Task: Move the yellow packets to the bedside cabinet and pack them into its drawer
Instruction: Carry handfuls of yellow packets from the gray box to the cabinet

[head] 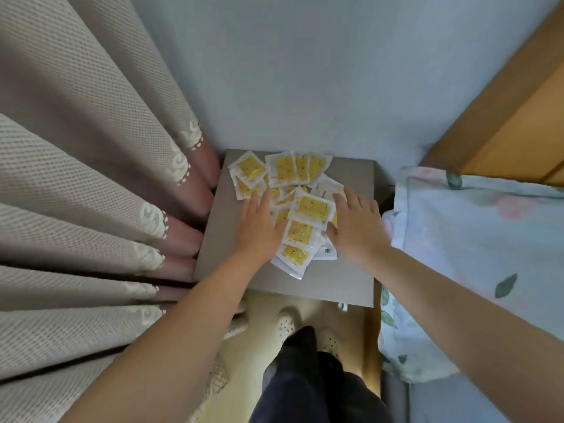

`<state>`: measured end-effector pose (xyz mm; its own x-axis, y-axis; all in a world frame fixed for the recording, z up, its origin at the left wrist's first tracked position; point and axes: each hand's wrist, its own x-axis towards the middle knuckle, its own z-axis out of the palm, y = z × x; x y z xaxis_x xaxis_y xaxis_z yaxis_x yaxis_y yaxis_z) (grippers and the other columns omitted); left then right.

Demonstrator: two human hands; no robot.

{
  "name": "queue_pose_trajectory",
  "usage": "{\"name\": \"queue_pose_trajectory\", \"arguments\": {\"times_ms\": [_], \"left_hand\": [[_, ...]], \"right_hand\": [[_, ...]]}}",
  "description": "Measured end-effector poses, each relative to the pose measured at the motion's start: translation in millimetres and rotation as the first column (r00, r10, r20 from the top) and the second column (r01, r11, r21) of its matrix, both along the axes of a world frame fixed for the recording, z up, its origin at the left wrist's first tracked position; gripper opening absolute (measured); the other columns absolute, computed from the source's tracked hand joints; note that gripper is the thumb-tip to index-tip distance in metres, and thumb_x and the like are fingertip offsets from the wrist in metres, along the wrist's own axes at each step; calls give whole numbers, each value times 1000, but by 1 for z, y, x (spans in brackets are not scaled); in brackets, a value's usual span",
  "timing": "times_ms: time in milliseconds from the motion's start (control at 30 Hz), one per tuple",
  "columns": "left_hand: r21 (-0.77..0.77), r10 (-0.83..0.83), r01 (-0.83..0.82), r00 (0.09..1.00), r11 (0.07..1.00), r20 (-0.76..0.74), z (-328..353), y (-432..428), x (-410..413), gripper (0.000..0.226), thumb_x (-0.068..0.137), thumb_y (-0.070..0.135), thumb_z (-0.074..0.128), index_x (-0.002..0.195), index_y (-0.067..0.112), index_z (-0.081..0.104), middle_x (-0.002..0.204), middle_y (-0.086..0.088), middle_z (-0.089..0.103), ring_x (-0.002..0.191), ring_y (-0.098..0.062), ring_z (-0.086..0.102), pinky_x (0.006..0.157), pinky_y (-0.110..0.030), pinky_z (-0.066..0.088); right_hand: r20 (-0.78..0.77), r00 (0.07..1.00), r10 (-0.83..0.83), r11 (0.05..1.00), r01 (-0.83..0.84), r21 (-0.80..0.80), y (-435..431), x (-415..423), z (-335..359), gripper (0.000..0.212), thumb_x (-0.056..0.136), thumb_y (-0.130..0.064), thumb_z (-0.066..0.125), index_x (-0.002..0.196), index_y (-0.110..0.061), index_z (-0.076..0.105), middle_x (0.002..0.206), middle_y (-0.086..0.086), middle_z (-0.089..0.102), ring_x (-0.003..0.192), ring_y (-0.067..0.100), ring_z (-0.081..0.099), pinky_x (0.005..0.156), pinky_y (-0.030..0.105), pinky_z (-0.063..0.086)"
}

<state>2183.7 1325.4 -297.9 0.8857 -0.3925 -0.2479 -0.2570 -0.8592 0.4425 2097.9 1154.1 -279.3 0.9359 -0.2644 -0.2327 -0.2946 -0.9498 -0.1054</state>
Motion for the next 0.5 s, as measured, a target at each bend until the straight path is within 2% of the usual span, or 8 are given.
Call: {"name": "queue_pose_trajectory", "arguments": {"times_ms": [100,167,233,300,400,500], "left_hand": [[-13,123,-128,973,992,-195,-54,7,25,66,92,50,50,148,32,20,155,0,23,142,-25,25,112,-49,30],[5,212,-217,945,976,-250,-88,13,37,67,86,64,48,143,36,27,146,3,37,133,-25,38,104,-50,40],[15,274,-282,920,959,-282,-119,19,47,78,78,74,43,143,33,31,142,3,43,129,-24,42,102,-50,42],[16,295,-307,896,952,-333,-130,21,54,83,76,66,49,145,24,30,145,-3,40,133,-28,39,105,-50,39],[66,382,-387,841,920,-384,-149,26,62,79,86,41,64,149,16,24,151,-9,31,139,-31,29,110,-49,32],[124,478,-465,810,877,-340,-161,25,69,81,79,41,74,143,12,33,143,-13,37,133,-32,35,102,-44,37]], "right_hand": [[-105,994,-9,997,16,71,-4,24,-44,60,96,-38,43,146,-11,23,157,12,15,143,30,19,114,50,21],[-152,988,-19,990,40,137,-4,38,-69,60,96,-37,45,146,-10,24,157,12,14,143,31,19,114,50,22],[-199,980,-32,978,72,194,-7,50,-93,61,96,-35,46,147,-9,23,158,13,13,143,32,18,114,48,23],[-227,973,-43,971,95,221,-13,61,-113,61,96,-32,48,147,-9,23,157,14,15,142,32,21,113,46,26],[-243,967,-71,963,130,235,-22,77,-138,57,96,-30,50,144,-7,31,153,14,24,137,33,28,108,44,31],[-258,960,-110,944,183,276,-24,95,-155,58,93,-31,57,141,-7,35,147,14,34,132,34,34,106,44,34]]}}
